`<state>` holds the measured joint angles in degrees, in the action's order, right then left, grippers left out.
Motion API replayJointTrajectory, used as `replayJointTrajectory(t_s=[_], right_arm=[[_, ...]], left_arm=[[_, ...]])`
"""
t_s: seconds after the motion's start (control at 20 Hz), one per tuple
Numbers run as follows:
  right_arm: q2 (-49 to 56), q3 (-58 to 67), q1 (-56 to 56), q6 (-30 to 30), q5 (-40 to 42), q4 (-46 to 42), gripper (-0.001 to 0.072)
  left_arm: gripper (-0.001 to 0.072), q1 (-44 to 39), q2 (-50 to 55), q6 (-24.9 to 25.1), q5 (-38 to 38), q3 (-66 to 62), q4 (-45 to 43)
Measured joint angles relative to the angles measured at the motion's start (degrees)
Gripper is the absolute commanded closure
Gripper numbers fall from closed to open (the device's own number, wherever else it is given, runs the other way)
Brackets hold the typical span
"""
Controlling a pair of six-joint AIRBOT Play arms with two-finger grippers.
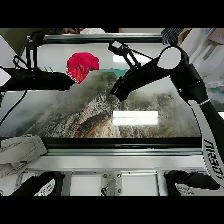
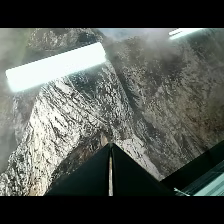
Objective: Fold the clothes and pants, and hang the long-sleeved shirts on hangers.
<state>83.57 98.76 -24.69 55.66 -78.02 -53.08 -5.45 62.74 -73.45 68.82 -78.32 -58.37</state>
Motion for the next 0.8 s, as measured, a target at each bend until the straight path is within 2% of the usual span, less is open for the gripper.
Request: replayJointTrajectory(t_s=[0.8], right_arm=[[0.0, 0.0, 0.0, 0.0, 0.0, 0.0, 0.0706]], left_arm=[[0.0691, 0.0, 0.0, 0.0, -0.6, 0.0, 0.0]])
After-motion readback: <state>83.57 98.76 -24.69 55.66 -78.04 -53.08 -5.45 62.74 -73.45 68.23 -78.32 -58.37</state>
